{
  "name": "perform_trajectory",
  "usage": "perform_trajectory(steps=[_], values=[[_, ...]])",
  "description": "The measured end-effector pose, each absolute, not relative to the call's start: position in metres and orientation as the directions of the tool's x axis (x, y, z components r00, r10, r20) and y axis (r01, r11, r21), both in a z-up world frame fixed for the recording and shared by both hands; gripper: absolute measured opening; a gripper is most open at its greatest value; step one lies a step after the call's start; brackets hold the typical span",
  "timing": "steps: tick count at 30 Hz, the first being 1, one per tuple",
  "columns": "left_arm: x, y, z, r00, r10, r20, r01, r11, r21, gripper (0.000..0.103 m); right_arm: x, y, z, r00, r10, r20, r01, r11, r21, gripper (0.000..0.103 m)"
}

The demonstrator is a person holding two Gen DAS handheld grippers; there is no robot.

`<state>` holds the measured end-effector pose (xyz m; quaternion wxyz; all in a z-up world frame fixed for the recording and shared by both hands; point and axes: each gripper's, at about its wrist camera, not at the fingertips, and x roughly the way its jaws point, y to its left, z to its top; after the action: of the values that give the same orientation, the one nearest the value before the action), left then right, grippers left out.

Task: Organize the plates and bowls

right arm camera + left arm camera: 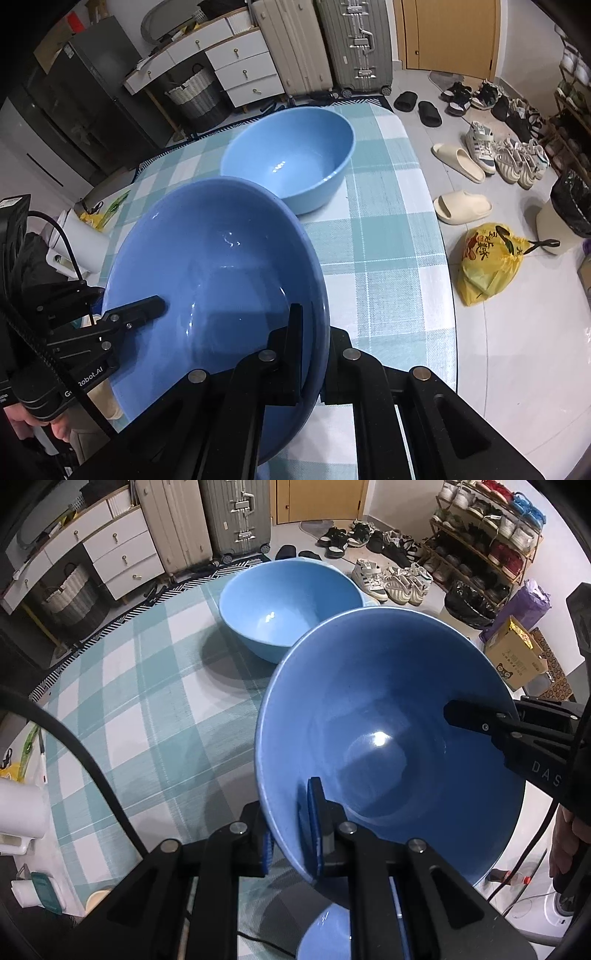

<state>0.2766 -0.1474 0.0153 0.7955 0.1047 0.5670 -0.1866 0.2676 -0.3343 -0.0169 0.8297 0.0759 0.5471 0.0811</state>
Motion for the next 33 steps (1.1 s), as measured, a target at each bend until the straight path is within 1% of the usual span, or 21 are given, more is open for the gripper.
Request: perform_trajectory(steps=[7, 19, 22, 26, 33], values=[[0.26, -0.134, 0.03, 0.289, -0.193, -0.938, 0.408, 0.911, -0.061, 0.013, 0.25, -0.319, 0.004, 0.397, 0.202, -0.895, -0.068, 0.979, 0.191, 0.006], [0.209, -0.117, 0.045, 0.307, -0.199, -0.931, 0.397, 0.916, -0.065, 0.013, 0.196, -0.299, 0.027, 0.415, 0.193, -0.889, -0.073, 0.981, 0.179, 0.006], [0.196, -0.111, 0.045, 0.305, -0.215, -0.928, 0.391, 0.917, -0.084, 0.013, 0.18, -0.294, 0.03, 0.416, 0.194, -0.888, -0.074, 0.981, 0.179, 0.006], [0.176, -0.105, 0.045, 0.312, -0.211, -0.926, 0.386, 0.919, -0.079, 0.013, 0.158, -0.288, 0.029, 0.423, 0.199, -0.884, -0.072, 0.98, 0.186, 0.006], [0.146, -0.093, 0.032, 0.306, -0.223, -0.925, 0.365, 0.925, -0.102, 0.013, 0.122, -0.28, 0.011, 0.414, 0.229, -0.881, -0.069, 0.973, 0.22, 0.006]])
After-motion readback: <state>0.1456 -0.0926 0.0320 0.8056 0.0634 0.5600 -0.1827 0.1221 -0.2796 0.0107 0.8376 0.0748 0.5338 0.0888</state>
